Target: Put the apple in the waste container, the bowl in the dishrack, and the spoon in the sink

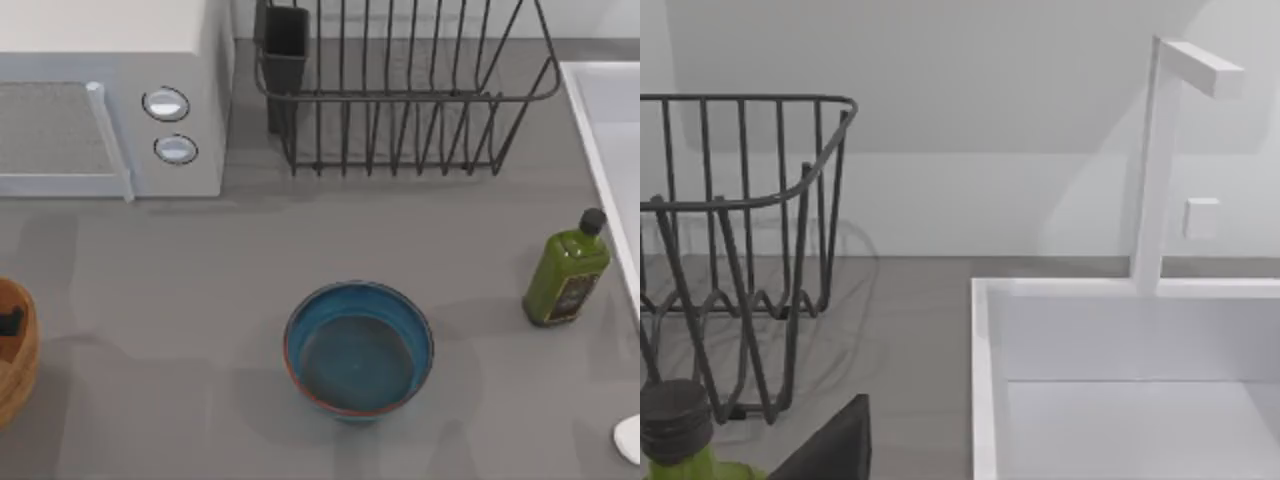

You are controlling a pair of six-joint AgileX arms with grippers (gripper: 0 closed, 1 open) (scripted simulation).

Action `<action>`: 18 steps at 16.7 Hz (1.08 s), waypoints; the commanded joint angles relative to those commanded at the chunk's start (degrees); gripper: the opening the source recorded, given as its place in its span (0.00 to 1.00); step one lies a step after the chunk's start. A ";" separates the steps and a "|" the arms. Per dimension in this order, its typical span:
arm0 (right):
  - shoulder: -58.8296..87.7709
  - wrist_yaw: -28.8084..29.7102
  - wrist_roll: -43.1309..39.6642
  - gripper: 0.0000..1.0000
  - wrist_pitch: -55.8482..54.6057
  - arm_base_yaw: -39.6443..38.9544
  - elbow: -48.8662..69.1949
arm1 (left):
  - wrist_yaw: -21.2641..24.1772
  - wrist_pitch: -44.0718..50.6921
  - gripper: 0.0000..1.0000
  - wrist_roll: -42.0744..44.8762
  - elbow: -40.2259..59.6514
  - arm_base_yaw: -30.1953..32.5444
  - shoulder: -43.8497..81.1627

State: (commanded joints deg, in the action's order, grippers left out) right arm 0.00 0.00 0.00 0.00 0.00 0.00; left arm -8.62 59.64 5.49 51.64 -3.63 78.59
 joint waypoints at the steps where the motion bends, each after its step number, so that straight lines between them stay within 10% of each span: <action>1: 0.00 0.00 0.00 1.00 0.00 0.00 0.00 | 0.00 0.00 0.60 0.00 0.00 0.00 0.00; 6: 0.00 0.00 0.00 1.00 0.00 0.00 0.00 | 0.00 0.00 0.98 0.00 0.00 0.00 0.00; 18: 0.00 0.00 0.00 1.00 0.00 0.00 0.00 | 0.19 -1.64 1.00 -0.03 -1.35 0.25 -1.75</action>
State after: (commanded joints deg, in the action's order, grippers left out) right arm 0.00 0.00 0.00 0.00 0.00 0.00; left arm -8.43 58.01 5.46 50.30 -3.39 76.84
